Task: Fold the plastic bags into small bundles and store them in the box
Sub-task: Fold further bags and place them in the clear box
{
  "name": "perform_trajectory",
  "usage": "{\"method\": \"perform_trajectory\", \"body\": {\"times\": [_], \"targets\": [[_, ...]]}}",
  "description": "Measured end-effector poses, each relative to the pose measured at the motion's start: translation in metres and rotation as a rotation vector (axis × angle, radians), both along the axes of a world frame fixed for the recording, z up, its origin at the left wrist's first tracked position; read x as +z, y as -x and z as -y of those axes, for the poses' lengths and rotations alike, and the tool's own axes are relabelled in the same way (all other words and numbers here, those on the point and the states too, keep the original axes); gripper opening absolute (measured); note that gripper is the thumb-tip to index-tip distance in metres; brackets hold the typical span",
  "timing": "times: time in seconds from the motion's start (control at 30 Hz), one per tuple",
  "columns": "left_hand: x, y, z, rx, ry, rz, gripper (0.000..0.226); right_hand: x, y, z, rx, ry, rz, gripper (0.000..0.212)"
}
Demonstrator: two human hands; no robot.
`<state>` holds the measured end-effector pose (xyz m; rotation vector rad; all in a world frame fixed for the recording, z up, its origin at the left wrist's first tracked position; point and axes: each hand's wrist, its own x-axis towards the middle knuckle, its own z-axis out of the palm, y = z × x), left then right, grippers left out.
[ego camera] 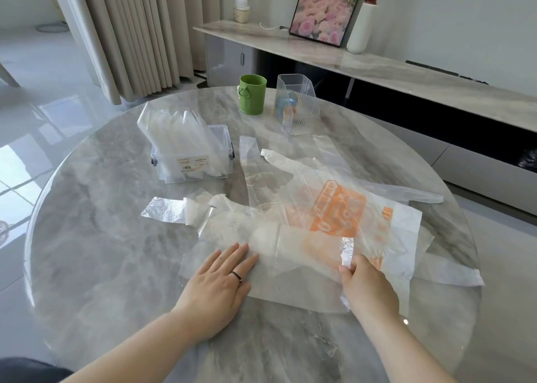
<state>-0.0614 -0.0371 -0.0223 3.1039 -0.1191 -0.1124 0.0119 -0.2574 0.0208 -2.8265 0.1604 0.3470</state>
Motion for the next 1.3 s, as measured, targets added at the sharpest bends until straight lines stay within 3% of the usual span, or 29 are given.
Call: {"method": "perform_trajectory", "body": {"times": [0.17,0.23,0.3,0.4,0.5,0.67,0.77,0.83,0.87,0.9,0.97,1.0,1.07,1.13,1.2,1.3], "targets": [[-0.004,0.009,0.001,-0.023,-0.036,0.005,0.069,0.004,0.003,-0.001,-0.003,0.017,0.019,0.018],[-0.004,0.008,0.001,-0.022,-0.040,0.031,0.071,0.009,0.005,-0.002,0.000,0.054,0.057,0.027],[-0.004,0.009,0.001,-0.038,-0.048,0.041,0.072,0.009,0.010,-0.011,0.079,0.094,0.258,0.041],[-0.003,0.009,0.000,-0.068,-0.056,0.028,0.072,-0.003,0.034,-0.046,0.430,-0.012,0.619,0.044],[-0.005,0.010,0.001,-0.070,-0.073,0.054,0.071,-0.026,0.067,-0.076,0.708,0.068,0.451,0.059],[-0.005,0.011,0.007,-0.080,-0.044,0.067,0.071,-0.044,0.071,-0.045,0.668,0.197,0.190,0.059],[-0.003,0.011,0.003,-0.018,-0.046,0.068,0.074,-0.027,0.060,-0.008,0.556,0.276,0.225,0.099],[-0.002,0.010,0.003,0.010,-0.064,0.082,0.094,-0.021,0.055,0.011,0.578,0.308,0.286,0.113],[-0.008,0.009,0.001,-0.036,-0.101,0.180,0.108,-0.019,0.055,0.018,0.565,0.310,0.290,0.110],[-0.004,0.011,-0.001,-0.092,-0.131,0.147,0.115,-0.017,0.056,0.022,0.590,0.334,0.274,0.099],[-0.006,0.012,-0.004,-0.054,0.028,0.107,0.116,-0.016,0.058,0.029,0.523,0.341,0.234,0.064],[0.000,0.012,-0.004,-0.029,0.066,0.123,0.108,-0.015,0.053,0.028,0.533,0.333,0.315,0.050],[0.011,0.016,-0.006,-0.013,0.087,0.001,0.074,-0.016,0.049,0.012,0.683,0.324,0.454,0.055],[0.015,0.018,-0.005,-0.078,0.095,-0.066,0.054,-0.011,0.052,-0.015,0.815,0.330,0.627,0.018],[0.021,0.022,-0.004,-0.140,0.122,-0.078,0.047,-0.012,0.054,-0.037,0.872,0.339,0.513,0.035],[0.024,0.023,0.000,-0.153,0.142,-0.065,0.047,-0.013,0.050,-0.059,0.787,0.302,0.560,0.039]]}}
